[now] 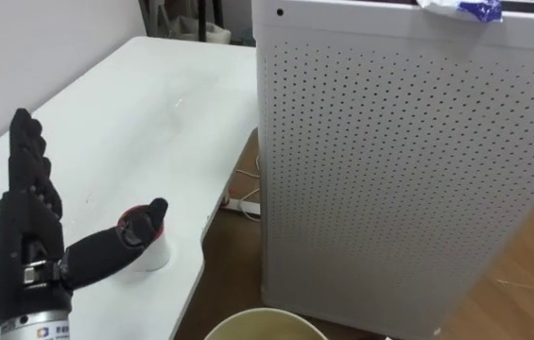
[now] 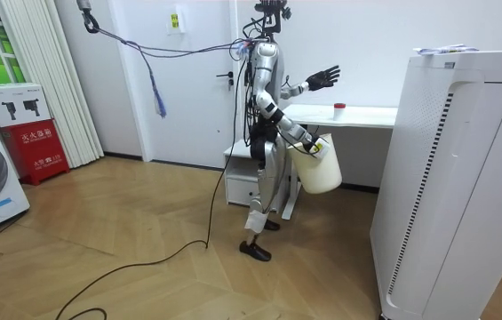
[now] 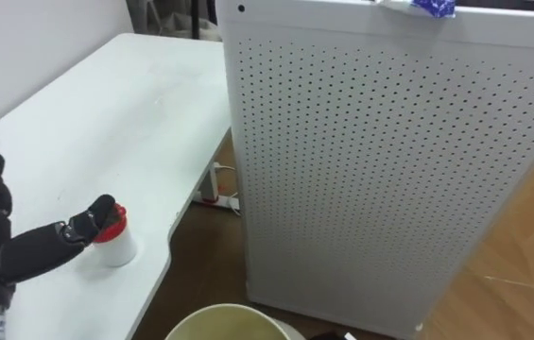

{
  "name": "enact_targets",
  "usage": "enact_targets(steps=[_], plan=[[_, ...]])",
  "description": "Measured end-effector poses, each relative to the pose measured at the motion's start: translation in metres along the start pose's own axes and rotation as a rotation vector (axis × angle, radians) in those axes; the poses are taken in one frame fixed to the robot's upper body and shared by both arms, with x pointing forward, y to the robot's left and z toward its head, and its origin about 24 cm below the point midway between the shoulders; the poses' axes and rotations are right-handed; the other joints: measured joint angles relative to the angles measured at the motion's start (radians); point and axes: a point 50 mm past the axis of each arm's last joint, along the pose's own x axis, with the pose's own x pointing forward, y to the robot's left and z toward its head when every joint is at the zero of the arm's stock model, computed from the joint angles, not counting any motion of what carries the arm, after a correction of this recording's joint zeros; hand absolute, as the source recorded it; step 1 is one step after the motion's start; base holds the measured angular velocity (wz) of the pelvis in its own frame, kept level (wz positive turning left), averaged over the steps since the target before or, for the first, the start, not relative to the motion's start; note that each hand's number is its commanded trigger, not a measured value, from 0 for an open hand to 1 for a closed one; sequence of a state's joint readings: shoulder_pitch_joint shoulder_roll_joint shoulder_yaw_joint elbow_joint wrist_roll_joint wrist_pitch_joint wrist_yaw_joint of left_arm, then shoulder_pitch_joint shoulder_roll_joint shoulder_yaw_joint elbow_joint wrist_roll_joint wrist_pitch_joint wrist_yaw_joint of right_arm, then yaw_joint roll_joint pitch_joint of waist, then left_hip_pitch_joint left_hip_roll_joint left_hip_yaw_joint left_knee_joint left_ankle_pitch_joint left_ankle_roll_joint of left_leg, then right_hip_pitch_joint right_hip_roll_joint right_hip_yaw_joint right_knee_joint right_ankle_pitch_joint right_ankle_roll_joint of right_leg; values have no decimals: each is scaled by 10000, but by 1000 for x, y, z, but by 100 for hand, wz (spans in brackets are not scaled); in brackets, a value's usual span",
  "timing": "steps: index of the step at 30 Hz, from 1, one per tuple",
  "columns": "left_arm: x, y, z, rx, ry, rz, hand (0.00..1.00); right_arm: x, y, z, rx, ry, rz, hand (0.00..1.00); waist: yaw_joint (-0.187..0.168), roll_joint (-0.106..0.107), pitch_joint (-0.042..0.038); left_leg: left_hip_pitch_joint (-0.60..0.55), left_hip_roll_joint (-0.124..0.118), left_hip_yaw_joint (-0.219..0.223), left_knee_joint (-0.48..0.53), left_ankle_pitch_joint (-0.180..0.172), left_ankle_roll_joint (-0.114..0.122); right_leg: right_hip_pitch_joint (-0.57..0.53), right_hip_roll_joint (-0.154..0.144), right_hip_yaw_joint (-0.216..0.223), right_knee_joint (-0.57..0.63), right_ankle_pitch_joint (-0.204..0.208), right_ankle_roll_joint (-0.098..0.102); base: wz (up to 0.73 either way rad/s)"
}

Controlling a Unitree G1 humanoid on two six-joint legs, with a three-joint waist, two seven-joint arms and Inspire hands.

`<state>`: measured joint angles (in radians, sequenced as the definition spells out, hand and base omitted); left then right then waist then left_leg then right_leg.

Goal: Pick garbage

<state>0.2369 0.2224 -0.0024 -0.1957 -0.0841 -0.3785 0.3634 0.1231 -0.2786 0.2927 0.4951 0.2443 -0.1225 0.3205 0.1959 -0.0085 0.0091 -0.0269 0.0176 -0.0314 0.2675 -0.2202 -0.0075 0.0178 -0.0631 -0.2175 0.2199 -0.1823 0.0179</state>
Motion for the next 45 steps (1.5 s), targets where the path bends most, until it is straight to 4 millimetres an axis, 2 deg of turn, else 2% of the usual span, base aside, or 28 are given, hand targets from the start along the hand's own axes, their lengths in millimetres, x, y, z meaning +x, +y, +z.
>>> enact_targets(steps=[8, 20, 28, 36, 45], plan=[[-6, -7, -9, -26, 479, -550, 0, 1, 2, -3, 45, 98, 19, 100, -21, -204, 66, -44, -5, -44, 18, 0, 0, -13, -7, -62, 10, 0, 0, 0], [-18, -11, -41, 413, 2060, -1608, 0, 0, 2, -11, 140, 457, -48, 100, -267, -263, 59, -299, -38, -139, 96, 1, 2, -164, -41, -192, 6, 1, 2, 2], [-20, -13, -43, 350, 2176, -1934, 0, 1, 5, -11, 223, 413, 23, 100, -305, -288, 60, -303, -39, -139, 150, 1, 2, -147, -47, -199, 36, 1, 2, 0], [-23, -12, -49, 413, 2462, -1865, 0, 2, 5, -10, 251, 381, 29, 100, -302, -449, 53, -303, -40, -139, 175, 1, 2, -133, -49, -194, 56, 1, 2, 0], [-22, -10, -49, 446, 2444, -1692, 0, 2, 6, -10, 257, 378, 137, 100, -283, -422, 65, -298, -36, -143, 164, 1, 2, -136, -41, -190, 39, 1, 2, 0]])
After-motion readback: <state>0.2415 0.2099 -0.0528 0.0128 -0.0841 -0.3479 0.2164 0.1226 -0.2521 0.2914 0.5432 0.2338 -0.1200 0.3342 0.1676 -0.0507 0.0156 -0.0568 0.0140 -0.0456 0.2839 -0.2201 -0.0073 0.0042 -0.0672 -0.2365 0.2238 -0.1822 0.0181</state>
